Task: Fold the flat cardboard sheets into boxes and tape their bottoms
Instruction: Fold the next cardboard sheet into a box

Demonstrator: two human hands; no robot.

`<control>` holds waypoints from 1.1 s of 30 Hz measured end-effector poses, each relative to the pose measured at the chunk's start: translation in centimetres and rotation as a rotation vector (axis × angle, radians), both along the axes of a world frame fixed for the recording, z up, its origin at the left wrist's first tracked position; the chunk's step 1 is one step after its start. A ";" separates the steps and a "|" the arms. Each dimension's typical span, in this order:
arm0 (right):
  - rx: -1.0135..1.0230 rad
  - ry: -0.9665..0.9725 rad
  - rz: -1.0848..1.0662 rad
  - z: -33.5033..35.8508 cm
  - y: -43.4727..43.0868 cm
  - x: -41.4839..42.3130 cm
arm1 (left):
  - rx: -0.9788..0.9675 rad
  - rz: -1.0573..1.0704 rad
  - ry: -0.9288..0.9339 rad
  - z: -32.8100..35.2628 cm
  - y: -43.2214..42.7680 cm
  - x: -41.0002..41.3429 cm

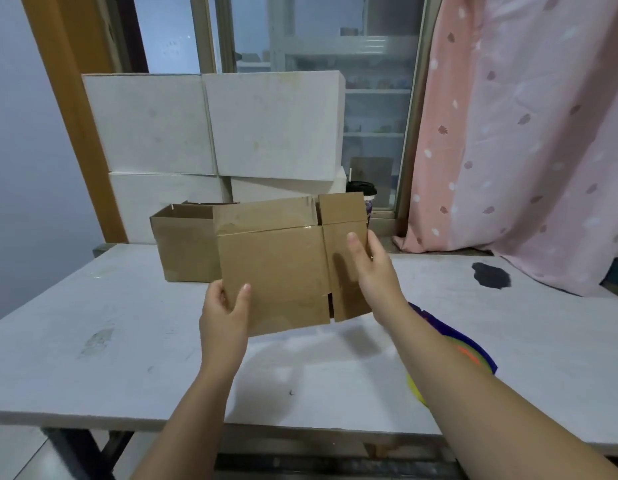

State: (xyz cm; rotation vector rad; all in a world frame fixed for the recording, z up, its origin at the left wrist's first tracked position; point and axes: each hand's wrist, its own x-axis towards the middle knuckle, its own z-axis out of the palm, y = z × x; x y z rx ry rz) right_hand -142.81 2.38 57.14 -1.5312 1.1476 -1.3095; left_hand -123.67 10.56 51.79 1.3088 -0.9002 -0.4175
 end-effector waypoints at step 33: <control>-0.179 0.061 0.216 -3.1 7.4 -3.4 | -0.221 -0.060 -0.535 1.9 4.9 -2.6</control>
